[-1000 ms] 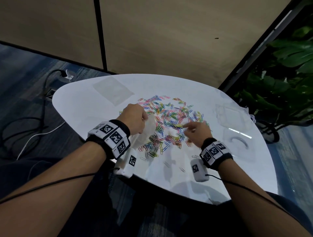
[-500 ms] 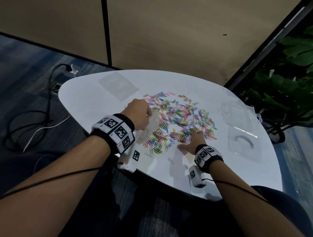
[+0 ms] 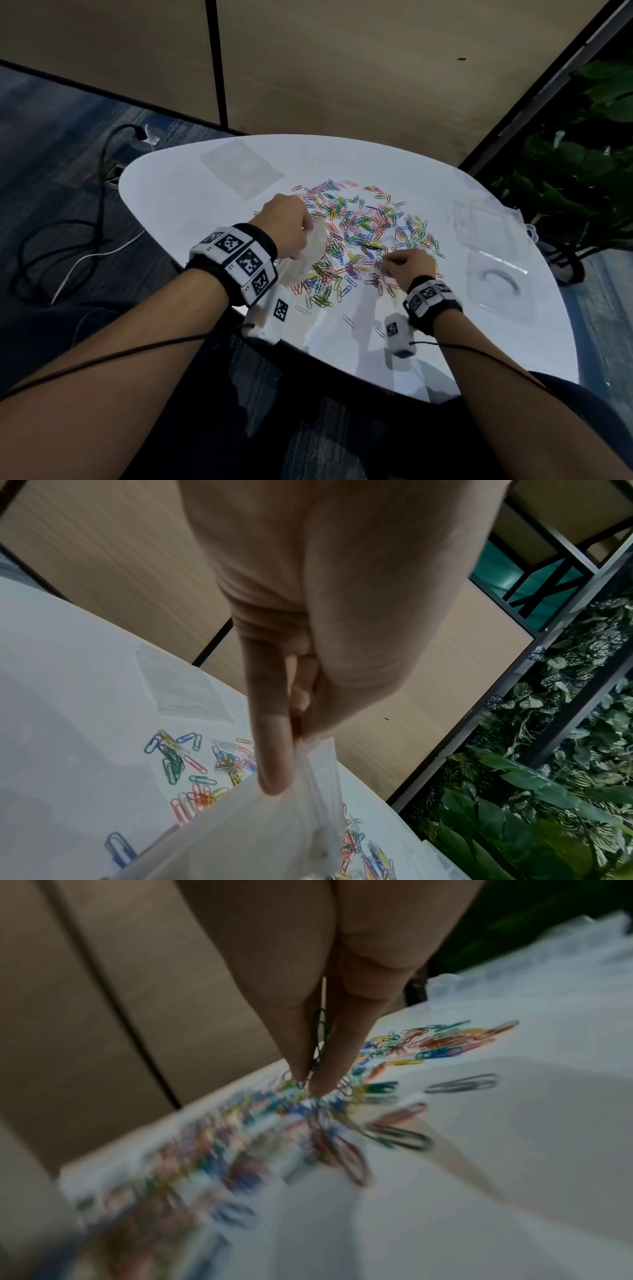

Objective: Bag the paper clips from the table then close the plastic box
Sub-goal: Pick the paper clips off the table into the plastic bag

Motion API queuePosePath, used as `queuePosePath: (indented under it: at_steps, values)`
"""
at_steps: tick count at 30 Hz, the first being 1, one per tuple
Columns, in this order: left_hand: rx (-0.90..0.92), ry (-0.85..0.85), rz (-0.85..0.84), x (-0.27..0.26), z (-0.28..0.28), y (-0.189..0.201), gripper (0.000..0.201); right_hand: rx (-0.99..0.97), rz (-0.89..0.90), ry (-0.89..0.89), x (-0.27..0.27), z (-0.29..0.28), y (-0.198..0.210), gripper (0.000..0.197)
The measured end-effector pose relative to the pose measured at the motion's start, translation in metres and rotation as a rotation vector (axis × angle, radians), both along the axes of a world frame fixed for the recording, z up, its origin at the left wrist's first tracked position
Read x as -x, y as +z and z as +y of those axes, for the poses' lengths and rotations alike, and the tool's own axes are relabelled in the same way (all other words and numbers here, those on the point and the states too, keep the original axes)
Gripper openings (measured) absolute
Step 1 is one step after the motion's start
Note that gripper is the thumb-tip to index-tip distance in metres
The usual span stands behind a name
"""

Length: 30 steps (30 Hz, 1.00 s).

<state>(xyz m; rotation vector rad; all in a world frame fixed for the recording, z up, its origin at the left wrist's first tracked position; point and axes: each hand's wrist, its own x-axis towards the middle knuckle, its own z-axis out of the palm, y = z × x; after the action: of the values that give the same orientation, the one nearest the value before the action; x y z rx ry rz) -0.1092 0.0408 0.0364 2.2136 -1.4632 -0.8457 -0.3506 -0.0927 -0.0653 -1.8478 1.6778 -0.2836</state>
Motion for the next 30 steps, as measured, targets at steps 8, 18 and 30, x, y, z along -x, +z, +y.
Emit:
queuePosePath:
  at_steps: [8,18,30]
  values:
    - [-0.008,-0.002,0.005,0.012,-0.004,0.0,0.028,-0.517,-0.965,-0.122,-0.028,0.022,0.074,0.023]
    - [-0.003,-0.043,0.088,0.031,-0.008,-0.001,0.023,-0.482,-0.702,-0.04,-0.078,0.071,0.052,0.02]
    - [0.018,-0.076,-0.001,0.021,-0.011,-0.002,0.029,-0.294,-0.441,0.234,-0.084,0.069,0.06,0.031]
